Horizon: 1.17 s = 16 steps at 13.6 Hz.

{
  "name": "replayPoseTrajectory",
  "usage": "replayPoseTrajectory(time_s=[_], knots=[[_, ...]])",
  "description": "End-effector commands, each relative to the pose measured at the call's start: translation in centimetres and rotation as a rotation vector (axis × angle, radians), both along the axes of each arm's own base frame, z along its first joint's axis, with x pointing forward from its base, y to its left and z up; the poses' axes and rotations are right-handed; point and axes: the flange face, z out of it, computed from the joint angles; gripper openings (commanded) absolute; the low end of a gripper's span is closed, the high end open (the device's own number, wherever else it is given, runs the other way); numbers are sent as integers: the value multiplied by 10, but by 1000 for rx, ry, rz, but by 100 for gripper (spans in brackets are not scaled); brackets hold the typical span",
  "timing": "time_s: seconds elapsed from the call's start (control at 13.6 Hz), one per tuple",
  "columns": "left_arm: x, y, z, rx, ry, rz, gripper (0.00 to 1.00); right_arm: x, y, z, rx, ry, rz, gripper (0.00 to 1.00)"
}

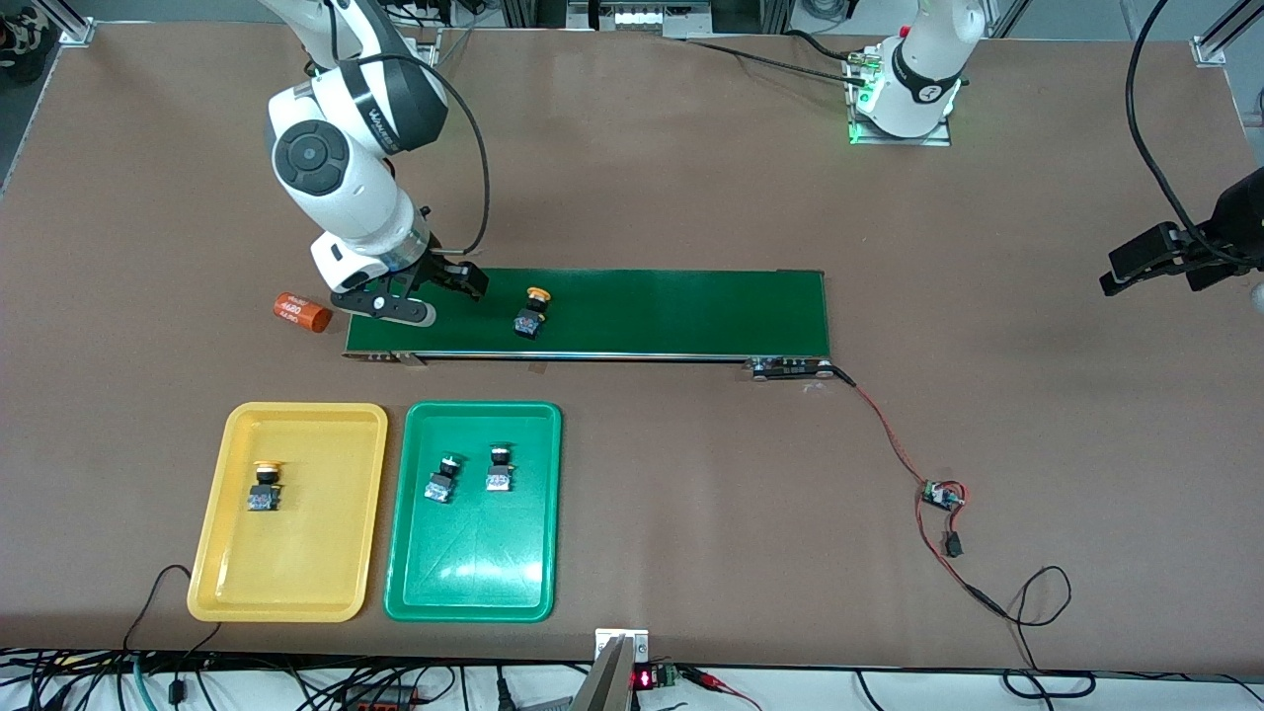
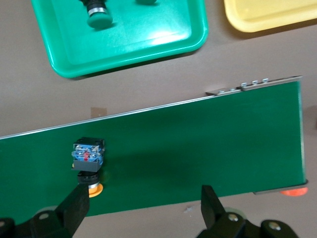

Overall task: Sort buttons by color to trays
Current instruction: 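Lower the right gripper and grasp the yellow-capped button on the belt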

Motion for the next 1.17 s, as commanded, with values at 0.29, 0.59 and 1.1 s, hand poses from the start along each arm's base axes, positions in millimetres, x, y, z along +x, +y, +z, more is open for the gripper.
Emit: replayPoseTrajectory(time_s=[0.29, 0.59, 1.1], knots=[[-4, -2, 0, 5, 17, -51, 100, -5, 14, -35, -9, -36, 47, 100], [-7, -5, -1, 3, 33, -45, 100, -8, 21, -50, -49, -46, 119, 100], [-6, -3, -1, 6, 30, -41, 100, -6, 22, -64, -45, -35, 117, 100]])
